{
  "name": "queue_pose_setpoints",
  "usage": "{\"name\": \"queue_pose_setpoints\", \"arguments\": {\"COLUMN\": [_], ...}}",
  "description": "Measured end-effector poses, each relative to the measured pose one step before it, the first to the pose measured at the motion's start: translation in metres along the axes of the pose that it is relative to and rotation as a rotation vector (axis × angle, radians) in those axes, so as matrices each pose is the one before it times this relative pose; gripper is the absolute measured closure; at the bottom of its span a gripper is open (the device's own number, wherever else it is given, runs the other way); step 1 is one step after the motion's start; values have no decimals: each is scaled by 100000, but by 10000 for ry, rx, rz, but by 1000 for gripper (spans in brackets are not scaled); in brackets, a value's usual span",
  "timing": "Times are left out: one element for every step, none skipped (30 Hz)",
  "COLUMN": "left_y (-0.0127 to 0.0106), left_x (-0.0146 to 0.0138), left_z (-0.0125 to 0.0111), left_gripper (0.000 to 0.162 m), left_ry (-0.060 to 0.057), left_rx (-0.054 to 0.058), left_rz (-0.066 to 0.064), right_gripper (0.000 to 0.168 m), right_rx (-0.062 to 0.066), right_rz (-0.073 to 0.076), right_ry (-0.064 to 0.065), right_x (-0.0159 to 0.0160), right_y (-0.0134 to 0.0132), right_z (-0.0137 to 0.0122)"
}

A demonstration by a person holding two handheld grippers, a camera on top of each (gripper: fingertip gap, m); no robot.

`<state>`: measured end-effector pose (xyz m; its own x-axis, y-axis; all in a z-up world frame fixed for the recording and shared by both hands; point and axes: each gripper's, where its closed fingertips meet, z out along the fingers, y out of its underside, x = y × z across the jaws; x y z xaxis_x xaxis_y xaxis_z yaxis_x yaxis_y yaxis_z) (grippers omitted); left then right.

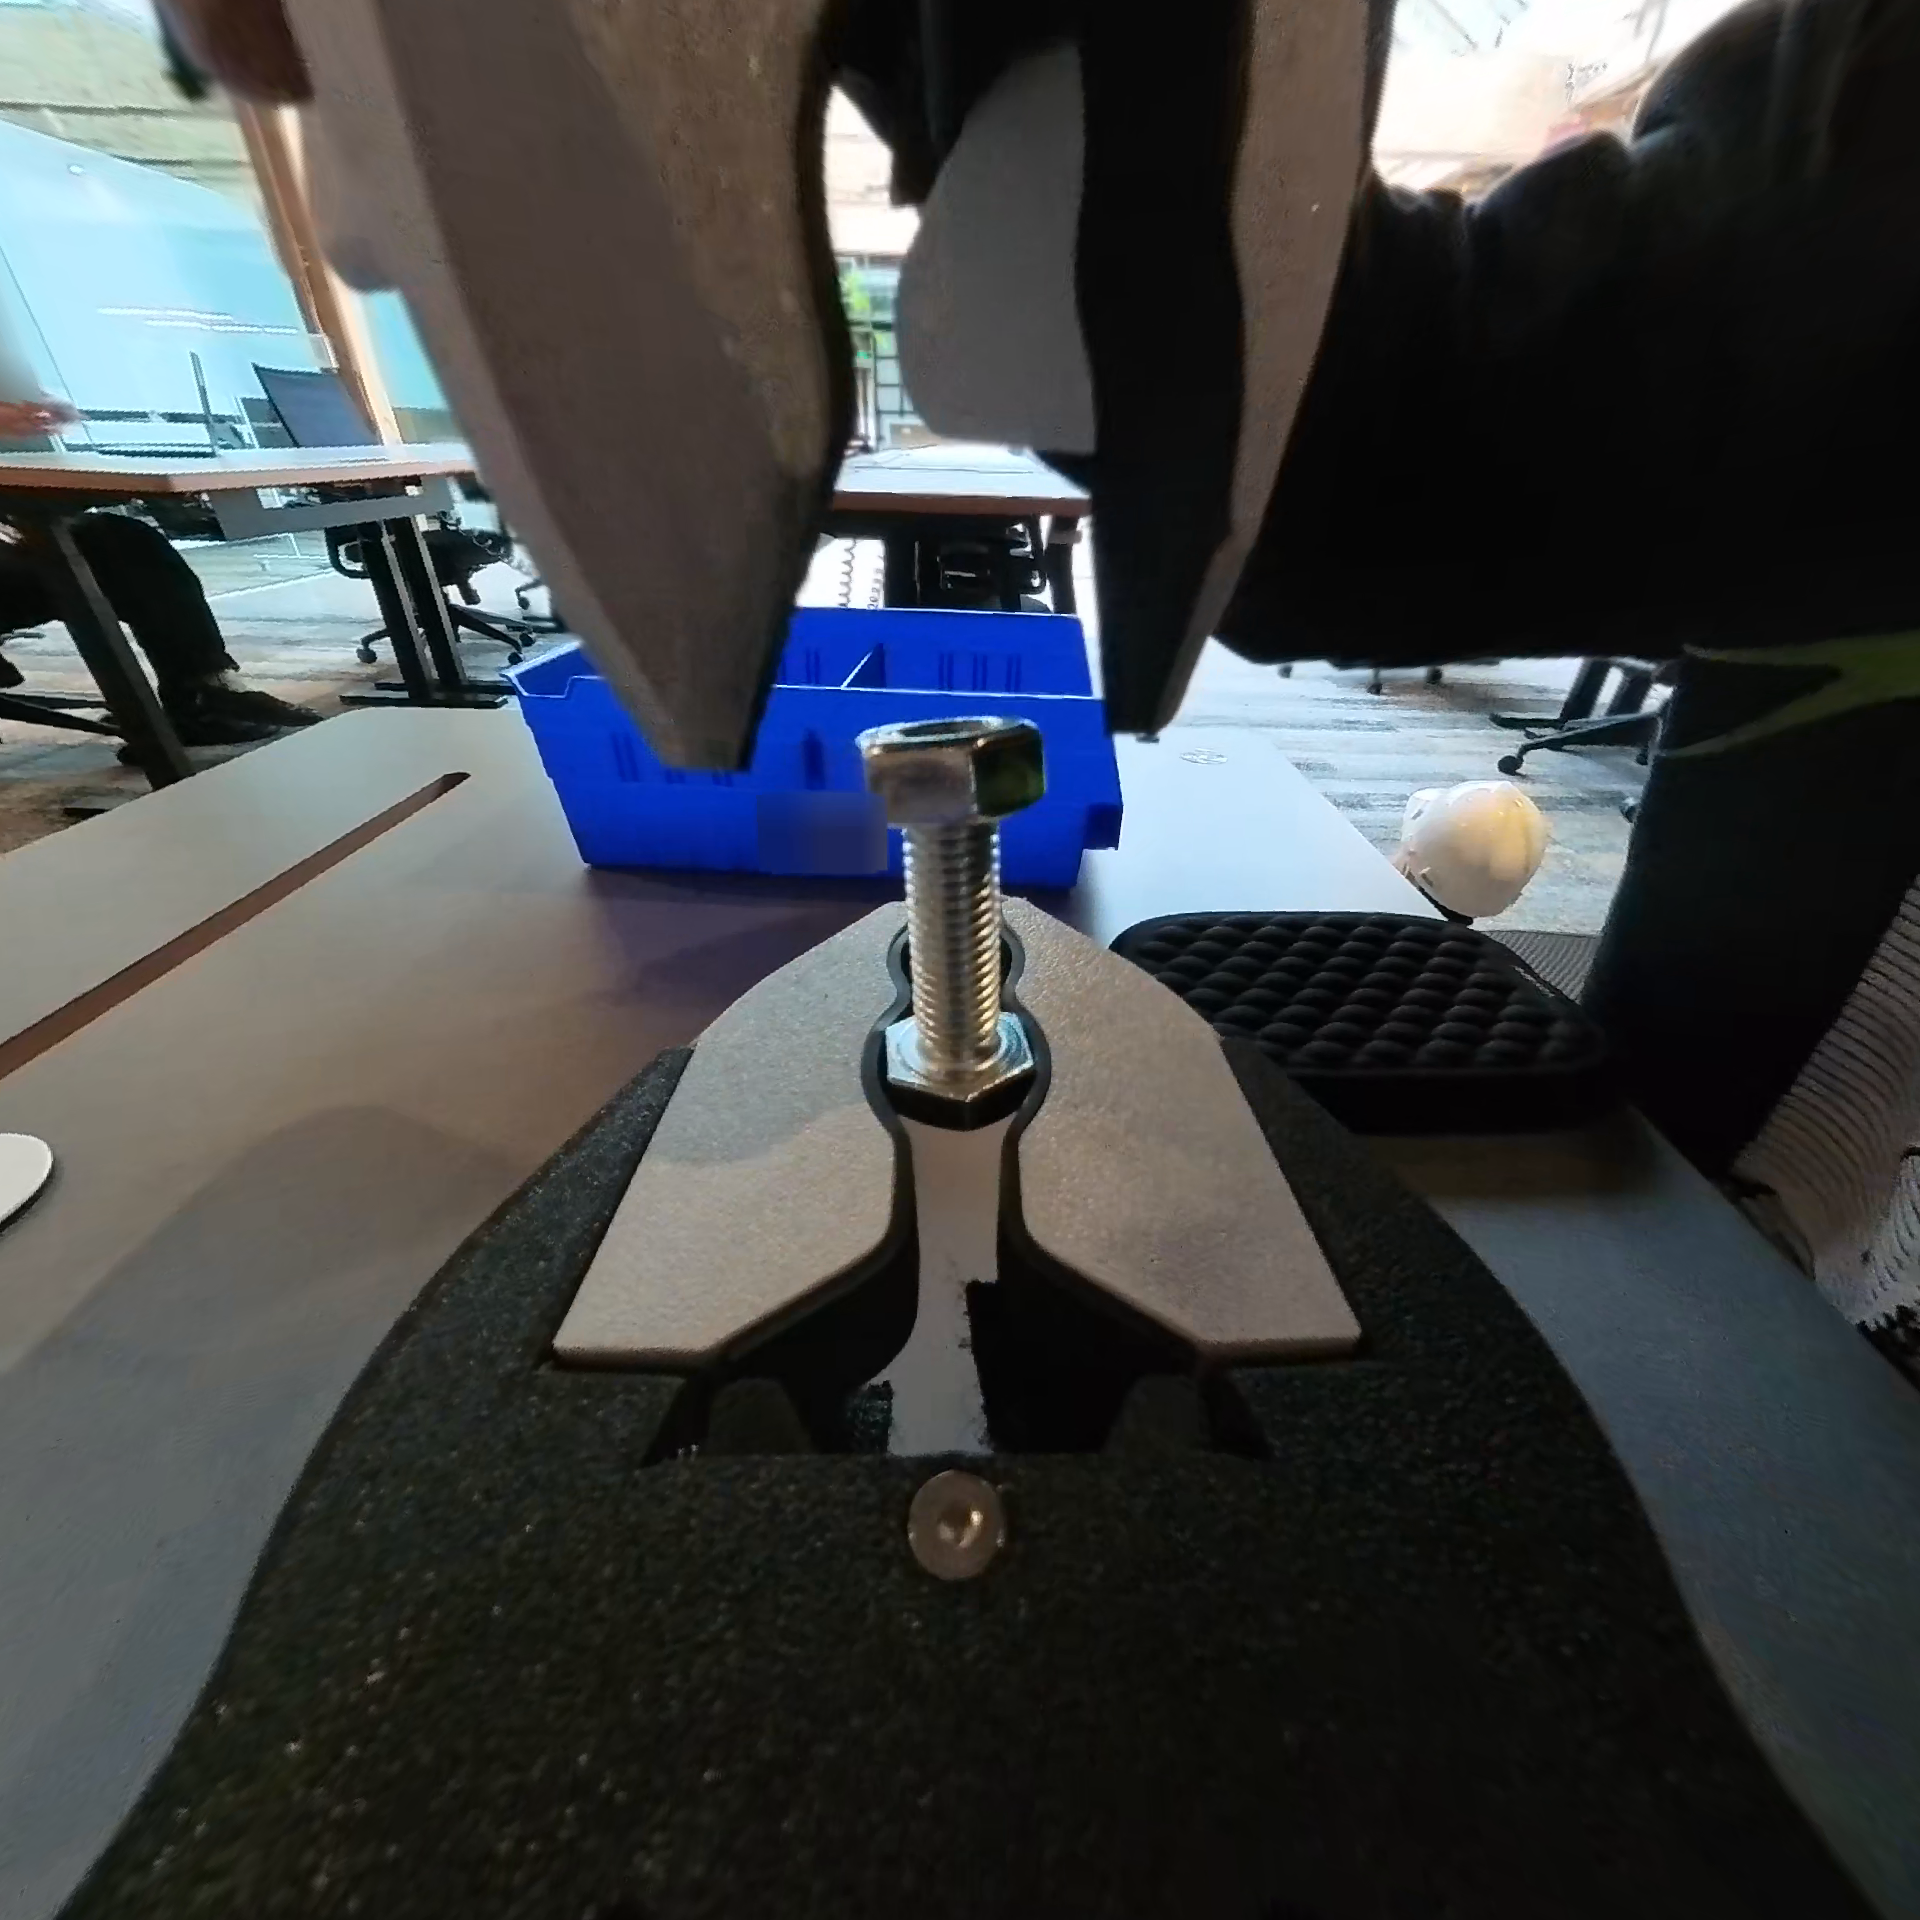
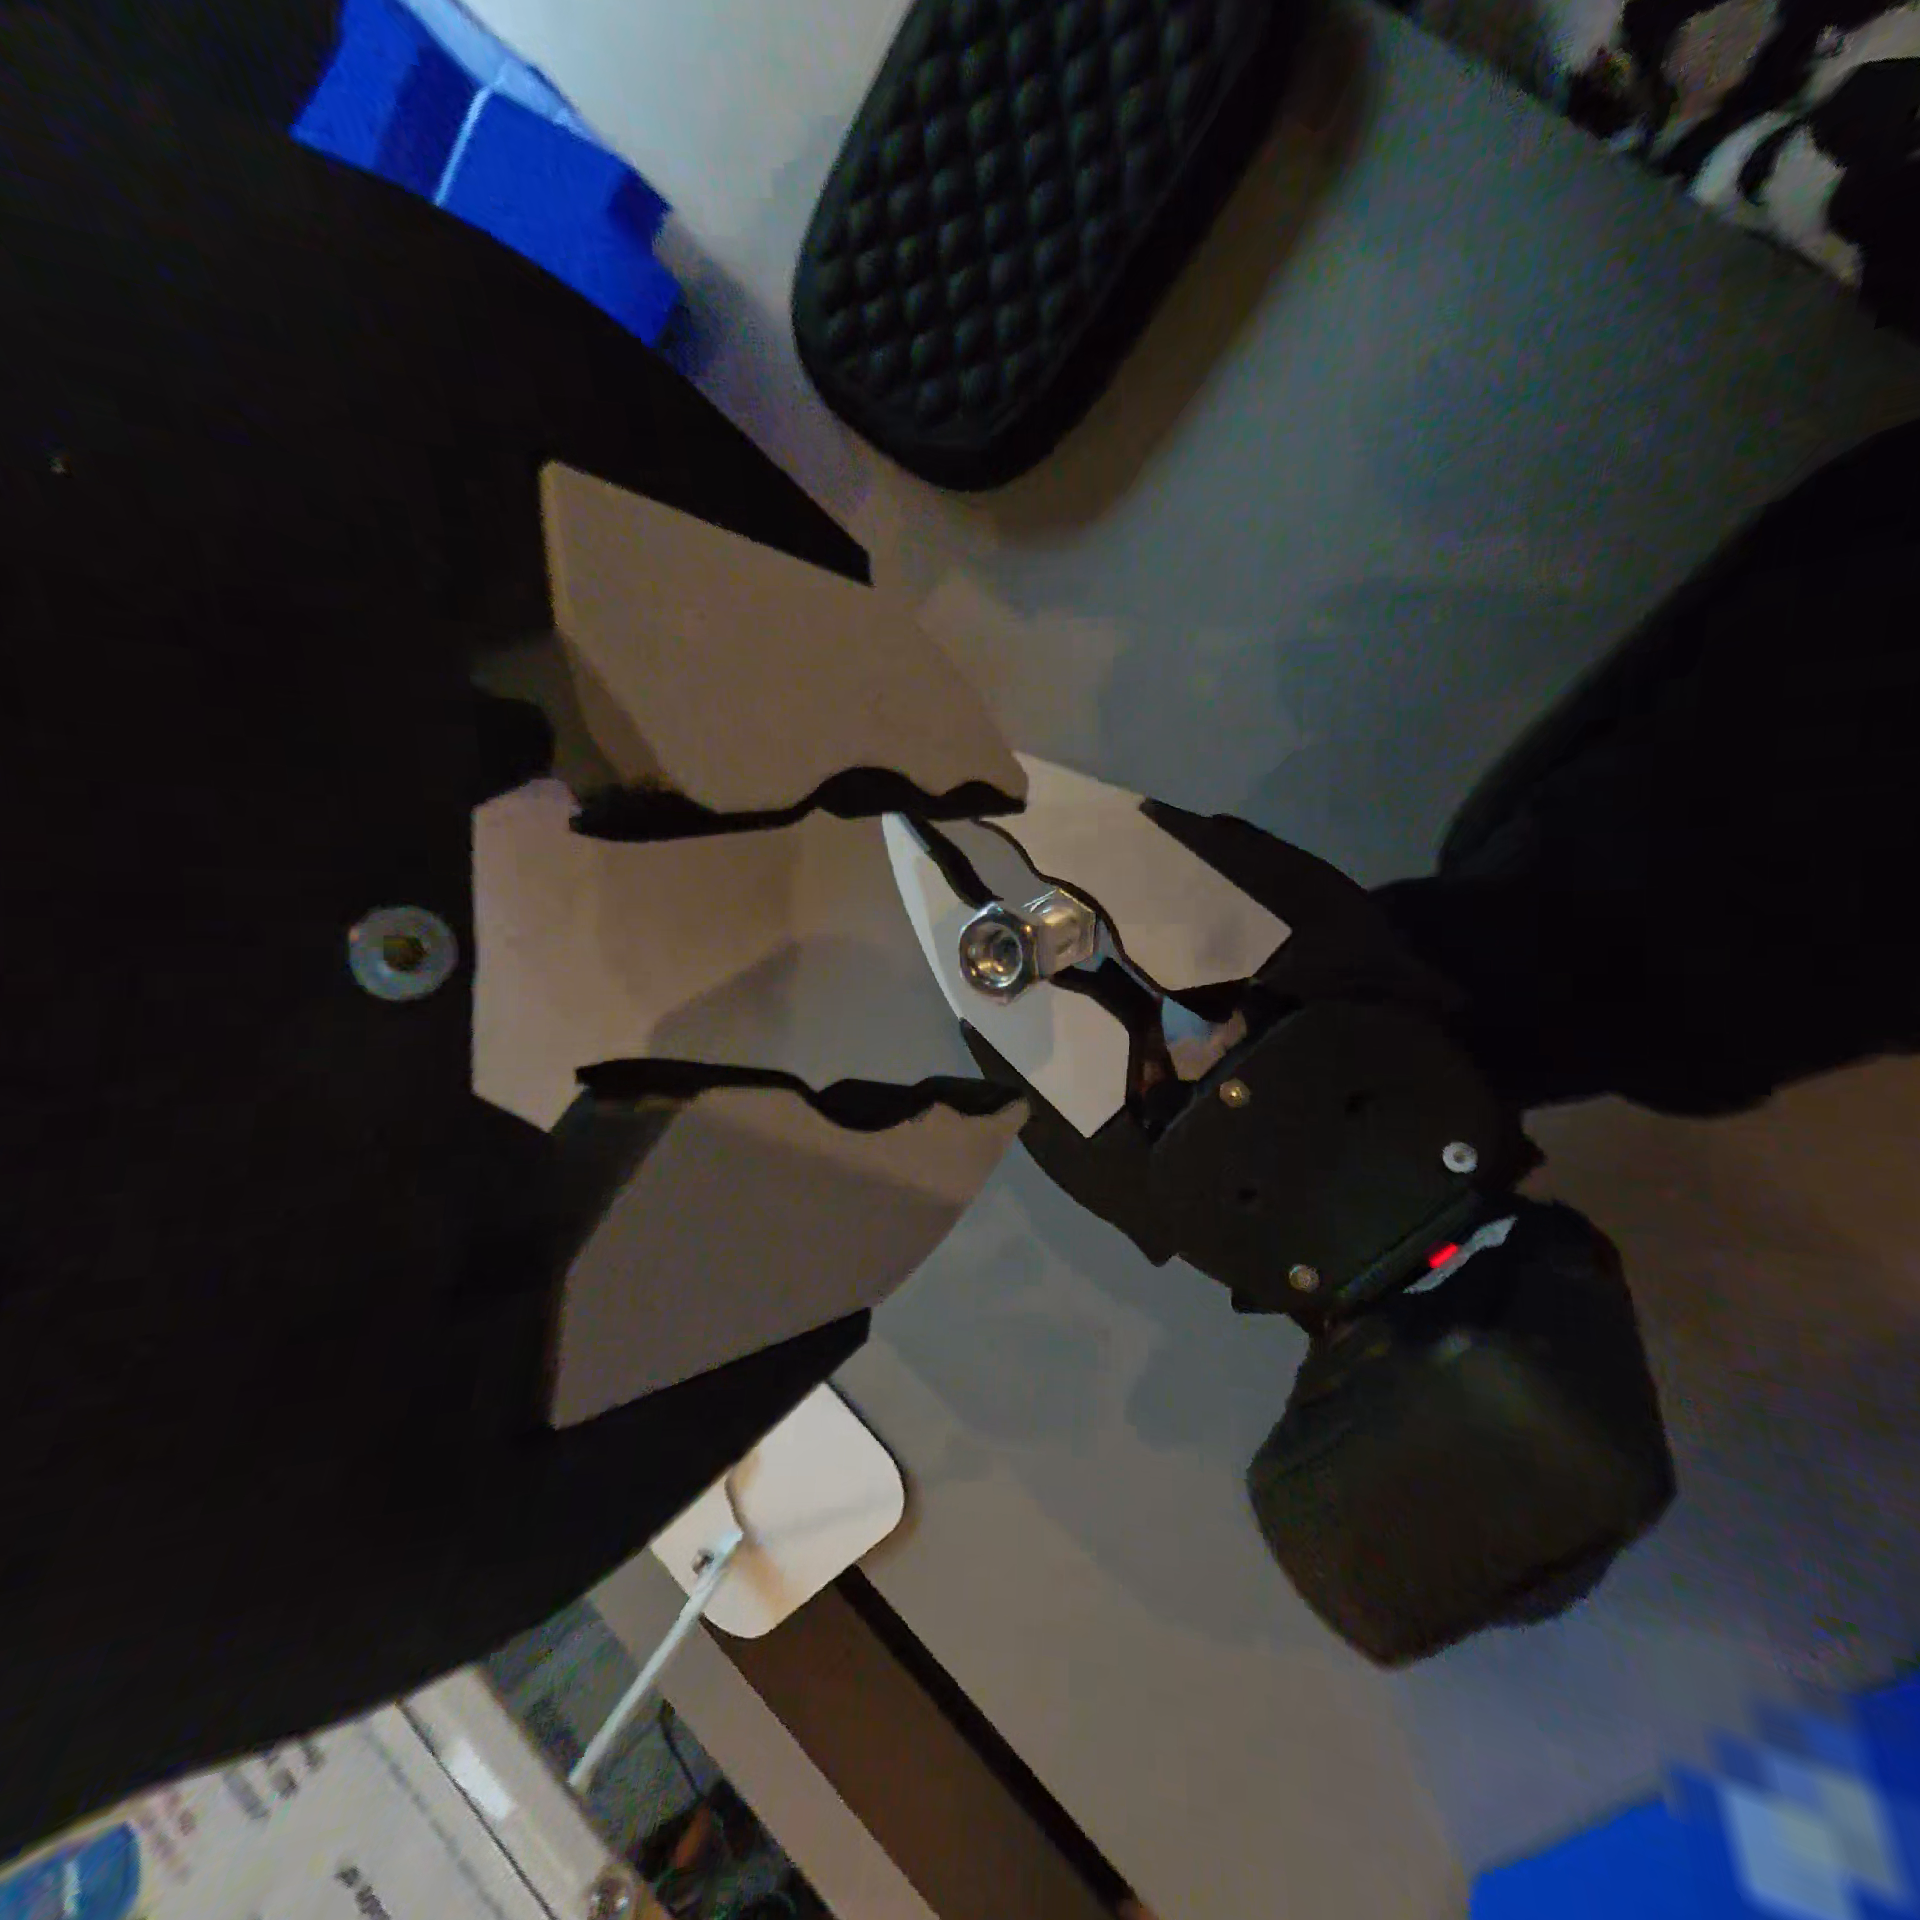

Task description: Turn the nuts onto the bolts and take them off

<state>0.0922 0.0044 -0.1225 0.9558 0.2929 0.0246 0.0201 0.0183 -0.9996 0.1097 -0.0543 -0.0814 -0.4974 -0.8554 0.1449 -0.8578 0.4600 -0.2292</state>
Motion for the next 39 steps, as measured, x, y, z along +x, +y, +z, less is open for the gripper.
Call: {"name": "queue_pose_setpoints", "arguments": {"left_y": [-25, -15, -8, -8, -14, -15, -22, -9, -3, -2, -3, 16, 8, 13, -2, 0, 13, 2, -29, -23, 3, 6, -15, -7, 4, 4, -18, -22, -26, -21, -16, -13, -32, -45, -52, -51, -43, -47, -48], "left_x": [33, 40, 20, 3, -1, 0, -4, 1, -2, -4, -8, 1, 1, 1, 0, 2, 7, 15, 8, -11, -28, -2, 17, 19, 11, 8, 24, 34, 27, 34, 11, 8, -5, -1, 16, 27, 7, 4, 19], "left_z": [6, 7, 9, -3, 1, -11, -12, -8, -8, 4, -8, -4, 8, 1, 4, 10, 8, 9, -6, -14, -6, -3, 13, 6, 17, 6, 5, 15, 18, 3, 3, -11, -4, -18, -12, -12, -15, -10, -6], "left_gripper": [151, 151, 151, 151, 151, 151, 151, 151, 151, 151, 151, 151, 151, 151, 151, 151, 151, 151, 151, 151, 151, 151, 151, 151, 151, 151, 151, 151, 151, 151, 151, 151, 151, 151, 151, 151, 151, 151, 151], "left_ry": [19, 16, 13, 9, 4, 2, 2, -1, -1, 1, -2, 1, 3, 5, 7, -1, 5, 10, 2, 1, -8, 0, 13, 8, 3, 9, 15, 10, 9, 8, -3, 1, 4, -3, 2, 13, -8, -4, 9], "left_rx": [12, 4, -1, 6, 11, 11, 9, 7, 2, 2, 2, -5, -6, -2, 1, 1, -2, -1, 22, 17, -3, -5, 4, -2, -2, 4, 6, 2, 5, 2, -2, 2, 17, 19, 17, 16, 17, 20, 21], "left_rz": [3, 6, -1, -5, -8, -4, 1, 5, -3, -6, 2, 0, -5, -5, -1, 0, 4, 2, -2, -9, -6, 1, 3, 7, -1, -9, -6, 7, 14, 12, 11, 1, -7, -2, 2, 5, 9, 7, -3], "right_gripper": [123, 125, 126, 128, 130, 131, 131, 131, 132, 132, 132, 133, 133, 134, 136, 139, 145, 149, 149, 149, 149, 150, 150, 150, 150, 150, 150, 150, 150, 150, 150, 150, 150, 150, 150, 150, 150, 150, 150], "right_rx": [-56, 26, 59, 40, 8, -20, -34, -31, -33, -21, -9, 10, 25, 43, 34, -8, -26, 29, 39, 11, 4, 24, 34, -18, -73, -93, -57, -42, -74, -113, -144, -151, -166, -197, -197, -229, -258, -251, -228], "right_rz": [-174, -148, -141, -137, -116, -74, -37, -18, -8, -4, 6, 12, 8, -9, -17, -28, -55, -63, -10, 30, 22, 1, 11, 48, 84, 113, 149, 189, 226, 276, 335, 376, 411, 453, 488, 552, 583, 566, 575], "right_ry": [-226, -263, -154, -101, -94, -57, 6, -9, -10, -4, -14, -12, 11, -5, -18, 7, 17, 10, 11, 17, 31, 72, 93, 98, 135, 165, 150, 160, 186, 197, 201, 182, 146, 167, 143, 98, 133, 131, 84], "right_x": [-55, -155, -57, -45, -51, -12, 65, 47, 32, 35, 23, 17, 33, 17, -2, 30, 30, 14, 24, 34, 40, 52, 69, 36, 54, 43, -45, -110, -152, -222, -261, -336, -423, -404, -419, -449, -342, -263, -222], "right_y": [-33, -144, -165, -129, -42, 22, 64, 99, 117, 125, 110, 76, 41, -2, -6, 48, 58, -22, -40, 14, 10, -12, -29, 57, 168, 255, 292, 364, 523, 715, 895, 1059, 1226, 1410, 1563, 1736, 1893, 2004, 2059], "right_z": [146, 104, 56, 14, -9, -12, -27, -11, -6, 7, 37, 52, 55, 61, 67, 78, 35, 3, -26, -58, -113, -197, -284, -368, -460, -555, -626, -707, -756, -785, -786, -753, -700, -656, -582, -498, -399, -283, -129]}}
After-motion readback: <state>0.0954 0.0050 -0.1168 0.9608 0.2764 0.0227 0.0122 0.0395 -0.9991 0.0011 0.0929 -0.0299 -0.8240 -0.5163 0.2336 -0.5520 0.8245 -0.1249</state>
